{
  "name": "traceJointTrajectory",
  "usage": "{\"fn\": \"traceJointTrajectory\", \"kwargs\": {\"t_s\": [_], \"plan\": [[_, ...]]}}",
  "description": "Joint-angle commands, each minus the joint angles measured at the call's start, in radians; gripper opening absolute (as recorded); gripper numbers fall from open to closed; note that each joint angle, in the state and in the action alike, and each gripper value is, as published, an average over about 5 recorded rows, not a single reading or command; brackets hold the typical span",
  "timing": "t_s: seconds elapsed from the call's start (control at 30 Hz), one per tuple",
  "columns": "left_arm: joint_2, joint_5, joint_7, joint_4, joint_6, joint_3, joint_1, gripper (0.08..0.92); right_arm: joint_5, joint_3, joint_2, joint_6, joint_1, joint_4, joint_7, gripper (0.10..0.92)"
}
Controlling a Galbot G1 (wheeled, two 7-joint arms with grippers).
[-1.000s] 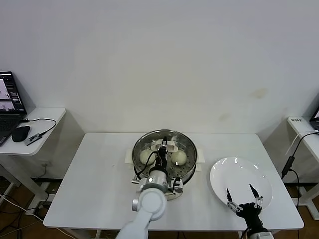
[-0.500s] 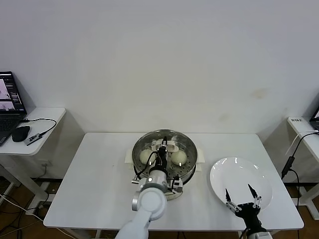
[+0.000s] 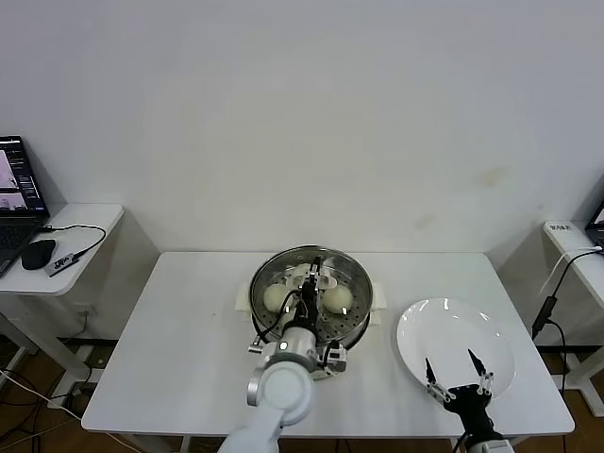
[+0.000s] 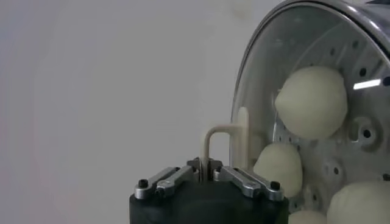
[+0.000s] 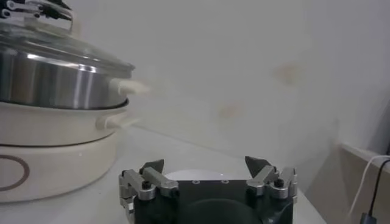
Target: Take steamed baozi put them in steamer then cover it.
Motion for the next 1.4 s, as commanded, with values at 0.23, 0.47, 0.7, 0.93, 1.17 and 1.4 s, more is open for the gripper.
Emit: {"fn": "traceJointTrajectory", "kwargs": {"t_s": [0.23, 0.47, 0.7, 0.93, 1.17, 1.4], "plan": [[0.120, -0.098, -0.027, -0.266, -0.018, -0.019, 0.171, 0.591, -0.003, 0.002, 0.000, 0.003, -0.006, 0.000, 0.001, 0.823], [0.215, -0.410, -0.171, -0.481, -0.132, -0.178, 0.446, 0.785, -0.002, 0.006, -0.005, 0.003, -0.008, -0.002, 0.000, 0.823], [0.236, -1.426, -0.416, -0.481, -0.438, -0.599, 0.665, 0.822, 0.002, 0.002, -0.023, 0.011, -0.023, 0.004, 0.002, 0.823], [0.244, -1.867, -0.501, -0.434, -0.438, -0.647, 0.884, 0.823, 0.041, -0.019, -0.082, 0.017, -0.072, 0.008, 0.004, 0.823], [0.204, -1.836, -0.515, -0.302, -0.574, -0.569, 0.913, 0.823, 0.123, -0.059, -0.135, 0.042, -0.137, 0.009, 0.032, 0.823], [0.198, -1.796, -0.476, -0.261, -0.643, -0.562, 0.917, 0.823, 0.150, -0.087, -0.140, 0.041, -0.191, 0.048, 0.036, 0.823]]}}
